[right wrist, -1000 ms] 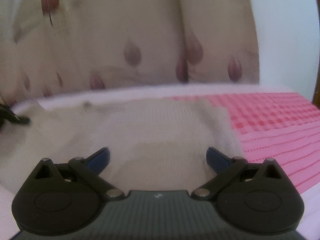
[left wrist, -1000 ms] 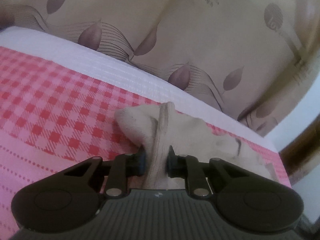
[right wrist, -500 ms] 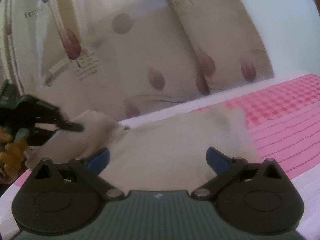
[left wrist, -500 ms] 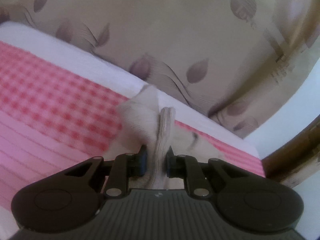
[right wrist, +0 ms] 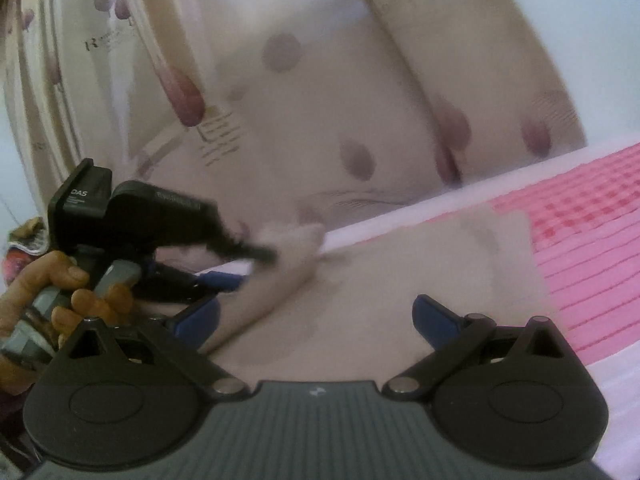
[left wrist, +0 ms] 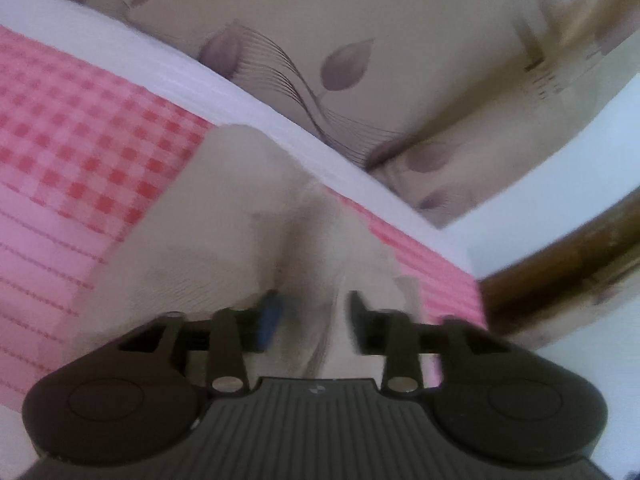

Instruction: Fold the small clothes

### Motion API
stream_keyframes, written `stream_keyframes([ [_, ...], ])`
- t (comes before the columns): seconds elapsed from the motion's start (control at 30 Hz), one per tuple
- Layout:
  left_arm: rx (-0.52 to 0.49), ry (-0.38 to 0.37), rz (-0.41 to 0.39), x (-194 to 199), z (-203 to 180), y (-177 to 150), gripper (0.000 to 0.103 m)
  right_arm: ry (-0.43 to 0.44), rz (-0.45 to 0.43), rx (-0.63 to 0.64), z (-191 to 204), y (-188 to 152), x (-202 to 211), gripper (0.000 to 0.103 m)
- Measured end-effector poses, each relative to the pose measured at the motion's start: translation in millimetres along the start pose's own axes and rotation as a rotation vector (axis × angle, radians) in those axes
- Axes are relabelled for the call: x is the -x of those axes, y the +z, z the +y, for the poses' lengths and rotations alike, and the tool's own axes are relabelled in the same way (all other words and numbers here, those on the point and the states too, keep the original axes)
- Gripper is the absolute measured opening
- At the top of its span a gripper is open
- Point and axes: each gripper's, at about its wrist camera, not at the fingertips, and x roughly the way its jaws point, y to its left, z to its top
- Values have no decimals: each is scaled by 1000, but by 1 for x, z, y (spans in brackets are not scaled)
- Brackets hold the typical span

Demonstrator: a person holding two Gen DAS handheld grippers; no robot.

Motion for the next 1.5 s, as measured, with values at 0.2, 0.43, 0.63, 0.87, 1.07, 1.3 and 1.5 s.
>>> stream_keyframes([
  [0.2, -61, -145, -124, 46, 9, -2, 71, 134, 49, -77, 10, 2, -12, 103],
  [0.43, -299, -89, -301, 80, 54, -41, 78, 155, 150, -220, 5, 9, -54, 103],
  [0.63, -372, -203, -306, 70, 78, -84, 78, 224, 223, -437, -15, 6, -102, 103],
  [0.87, -567, -216, -253, 53, 65, -119, 79, 237, 248, -492, -7, 13, -135, 92],
  [1.07, -596, -236, -274, 53, 63, -124, 85, 70, 291, -322, 4, 15, -142, 38],
  [1.3, -313, -286, -382, 73, 97, -100, 100, 32, 204, -224, 12, 46, -130, 21],
  [1.5, -196, -279, -387, 73, 111, -91, 101, 5, 189, -177, 5, 62, -118, 17],
])
